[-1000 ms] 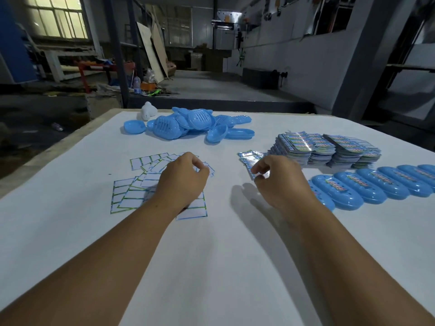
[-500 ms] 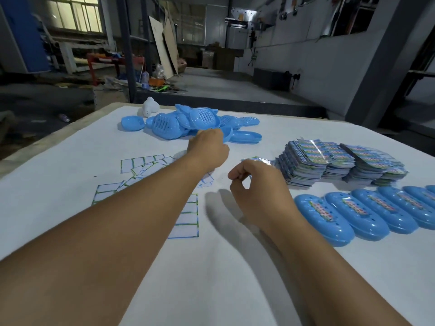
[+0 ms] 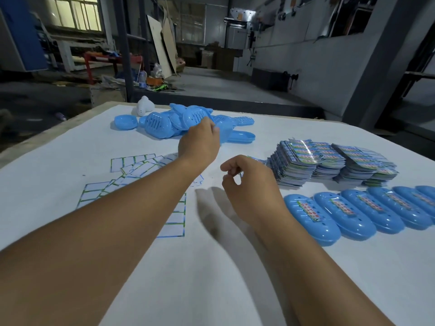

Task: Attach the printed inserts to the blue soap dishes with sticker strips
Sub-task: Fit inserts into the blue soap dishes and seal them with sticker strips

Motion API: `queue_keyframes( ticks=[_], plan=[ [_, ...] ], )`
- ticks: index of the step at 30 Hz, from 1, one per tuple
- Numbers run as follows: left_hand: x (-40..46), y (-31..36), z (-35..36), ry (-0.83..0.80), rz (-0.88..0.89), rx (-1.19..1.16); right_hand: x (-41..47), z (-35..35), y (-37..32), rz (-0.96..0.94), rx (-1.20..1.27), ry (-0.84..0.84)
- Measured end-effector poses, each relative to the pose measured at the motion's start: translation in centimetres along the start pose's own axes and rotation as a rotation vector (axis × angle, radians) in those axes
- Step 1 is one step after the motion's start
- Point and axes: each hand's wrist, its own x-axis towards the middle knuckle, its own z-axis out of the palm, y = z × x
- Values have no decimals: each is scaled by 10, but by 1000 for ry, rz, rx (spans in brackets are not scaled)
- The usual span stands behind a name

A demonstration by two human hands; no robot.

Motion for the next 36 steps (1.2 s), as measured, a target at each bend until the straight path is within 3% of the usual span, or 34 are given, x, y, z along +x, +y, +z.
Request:
queue_keyframes(
  ticks=[3,8,11,15,20,23,26,31,36],
  plan=[
    [-17,-4,-26,-2,-113,-275,3,0,2,52,27,24],
    [-56,-9,-65,-141,-363,-756,2,-2,3,36,102,11],
    [-79,-13,-79,-204,-468,-855,-3,-3,0,-52,128,-38],
    [-96,-25,-96,-267,-486,-804,-10,-1,-1,-98,129,-58],
    [-102,-41,-112,-285,-335,-475,-10,0,4,10,154,-123],
    [-100,-50,-115,-170,-220,-72,-10,-3,8,43,75,-112],
    [-102,-53,-119,-210,-194,170,-11,-6,12,66,-14,-160],
    [-103,-55,-118,-352,-214,208,-11,-8,11,65,-113,-247],
    [-99,-57,-117,-342,-301,52,-12,-8,9,61,-126,-266]
  ],
)
